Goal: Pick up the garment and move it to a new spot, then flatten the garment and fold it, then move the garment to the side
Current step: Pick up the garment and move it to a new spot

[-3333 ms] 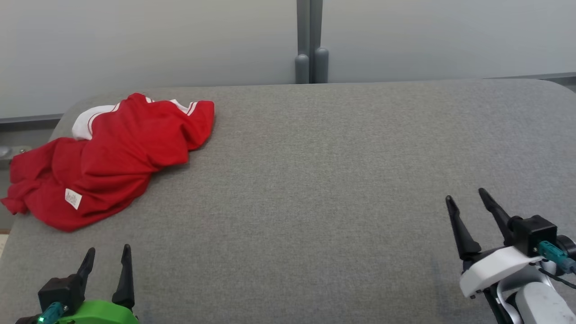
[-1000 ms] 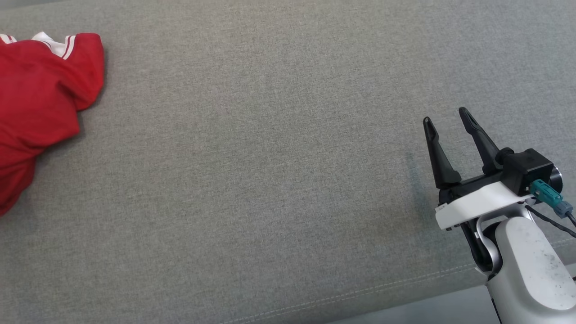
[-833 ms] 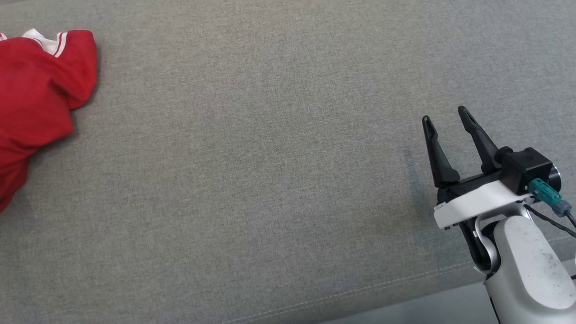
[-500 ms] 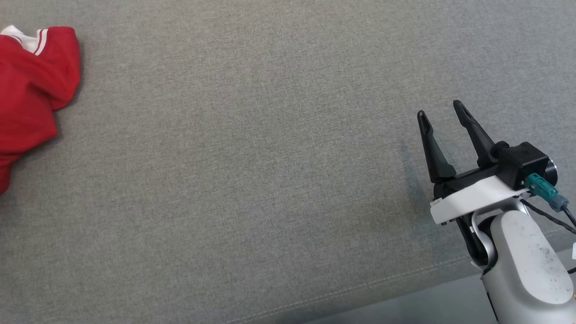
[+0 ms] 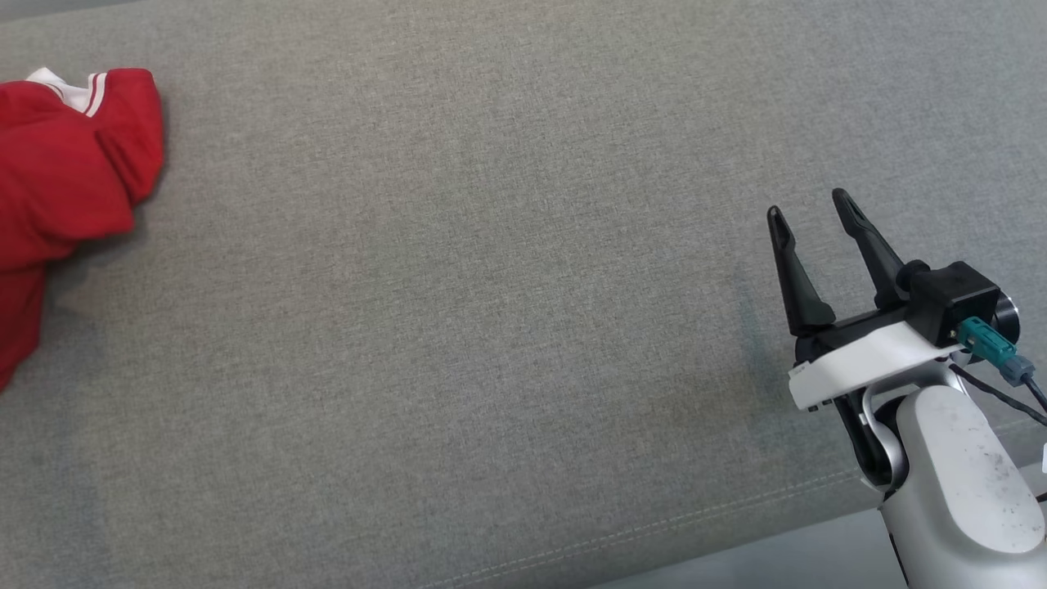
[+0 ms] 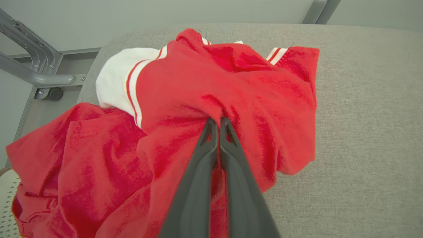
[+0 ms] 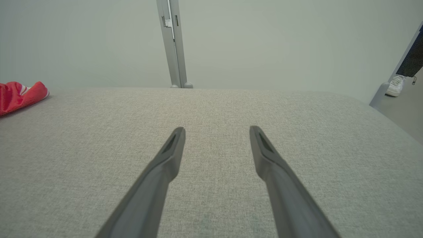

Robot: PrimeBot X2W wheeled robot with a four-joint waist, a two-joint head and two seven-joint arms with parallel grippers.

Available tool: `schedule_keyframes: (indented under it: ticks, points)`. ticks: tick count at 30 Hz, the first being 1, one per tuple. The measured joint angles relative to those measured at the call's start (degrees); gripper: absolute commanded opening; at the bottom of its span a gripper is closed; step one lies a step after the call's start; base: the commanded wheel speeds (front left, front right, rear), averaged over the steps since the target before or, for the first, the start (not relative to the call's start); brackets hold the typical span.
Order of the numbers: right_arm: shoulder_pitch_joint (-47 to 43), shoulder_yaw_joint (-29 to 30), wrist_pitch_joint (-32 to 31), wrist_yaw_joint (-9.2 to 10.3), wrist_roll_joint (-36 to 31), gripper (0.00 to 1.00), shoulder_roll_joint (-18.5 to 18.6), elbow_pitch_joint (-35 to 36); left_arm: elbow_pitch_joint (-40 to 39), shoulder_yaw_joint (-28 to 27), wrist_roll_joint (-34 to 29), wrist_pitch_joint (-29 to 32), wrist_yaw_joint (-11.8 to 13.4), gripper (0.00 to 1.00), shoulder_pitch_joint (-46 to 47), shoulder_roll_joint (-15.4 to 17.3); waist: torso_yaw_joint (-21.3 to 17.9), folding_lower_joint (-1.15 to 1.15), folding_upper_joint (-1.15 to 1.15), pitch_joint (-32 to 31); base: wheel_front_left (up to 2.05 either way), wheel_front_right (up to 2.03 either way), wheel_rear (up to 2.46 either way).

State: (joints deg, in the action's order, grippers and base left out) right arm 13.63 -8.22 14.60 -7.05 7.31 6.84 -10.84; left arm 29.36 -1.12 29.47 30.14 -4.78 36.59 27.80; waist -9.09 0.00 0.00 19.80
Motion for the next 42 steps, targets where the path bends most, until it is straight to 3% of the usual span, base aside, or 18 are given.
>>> schedule_keyframes:
  ticks: [10,25,32,42]
  points:
    - [-0.18,-1.65,-0.01,-0.01,-0.31,1.0,-1.09,-1.37,-6.1,7.78,-0.22,-1.45,-1.87,0.0,5.45,-5.9,1.03,0.0,0.0,-3.57,0.0,0.0,0.0]
    - [-2.32,-1.0,0.0,-0.01,-0.21,1.0,-1.31,-1.58,-9.68,10.7,2.64,0.34,-2.34,0.0,5.72,-7.3,0.56,0.0,0.0,-6.23,0.0,0.0,0.0]
    - [-2.38,-0.92,-0.01,-0.01,-0.21,1.0,-1.51,-1.59,-13.32,15.37,6.28,1.03,-2.35,0.0,5.6,-13.94,0.63,0.0,0.0,-6.63,0.0,0.0,0.0]
    - [-2.5,-2.56,0.0,-0.02,-0.21,1.0,-1.77,-2.44,-17.07,30.5,8.36,-0.03,-2.35,0.0,-3.03,-23.29,0.03,0.0,0.0,-8.59,0.0,0.0,0.0]
